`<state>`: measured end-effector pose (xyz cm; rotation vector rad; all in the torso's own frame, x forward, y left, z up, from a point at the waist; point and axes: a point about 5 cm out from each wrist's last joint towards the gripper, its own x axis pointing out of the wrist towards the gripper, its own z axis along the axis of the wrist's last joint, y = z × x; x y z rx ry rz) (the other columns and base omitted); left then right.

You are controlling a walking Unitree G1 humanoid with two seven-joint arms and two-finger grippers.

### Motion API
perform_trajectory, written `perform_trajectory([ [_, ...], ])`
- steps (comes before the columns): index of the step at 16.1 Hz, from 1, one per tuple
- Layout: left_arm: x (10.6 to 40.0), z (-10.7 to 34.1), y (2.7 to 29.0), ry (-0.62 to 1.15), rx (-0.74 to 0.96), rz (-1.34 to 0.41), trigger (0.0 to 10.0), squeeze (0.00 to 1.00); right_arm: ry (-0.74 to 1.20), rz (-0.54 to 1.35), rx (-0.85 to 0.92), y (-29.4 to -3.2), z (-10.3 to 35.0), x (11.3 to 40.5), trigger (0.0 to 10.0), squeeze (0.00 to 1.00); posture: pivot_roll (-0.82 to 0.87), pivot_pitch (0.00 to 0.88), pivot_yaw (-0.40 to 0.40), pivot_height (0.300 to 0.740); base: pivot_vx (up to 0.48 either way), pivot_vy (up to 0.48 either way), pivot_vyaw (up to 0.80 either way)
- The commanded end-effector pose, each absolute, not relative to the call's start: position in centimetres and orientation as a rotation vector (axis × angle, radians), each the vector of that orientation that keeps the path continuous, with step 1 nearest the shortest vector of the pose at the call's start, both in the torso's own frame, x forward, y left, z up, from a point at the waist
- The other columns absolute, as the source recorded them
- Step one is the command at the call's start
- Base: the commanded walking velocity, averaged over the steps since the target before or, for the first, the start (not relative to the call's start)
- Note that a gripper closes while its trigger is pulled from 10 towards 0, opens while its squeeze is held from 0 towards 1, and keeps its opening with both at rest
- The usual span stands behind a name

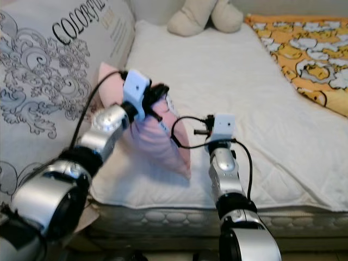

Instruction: Clean up the room

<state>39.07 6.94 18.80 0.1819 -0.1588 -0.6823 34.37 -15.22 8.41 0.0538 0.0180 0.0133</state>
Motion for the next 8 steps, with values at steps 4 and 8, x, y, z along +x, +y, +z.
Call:
perform_trajectory([
  [4, 40.3, 26.0, 6.9, -0.348, 0.225, -0.754, 10.0, 0.00, 0.026, 0.030, 0.045, -14.9, 8.1, 34.1, 10.0, 0.00, -0.10, 0.000, 0.060, 0.714, 0.000, 0.000, 0.00],
  [8, 40.4, 29.9, 7.7, -0.437, 0.333, -0.783, 10.0, 0.00, 0.031, 0.040, 0.038, -14.5, 8.1, 34.2, 10.0, 0.00, -0.10, 0.000, 0.061, 0.714, 0.000, 0.000, 0.00],
])
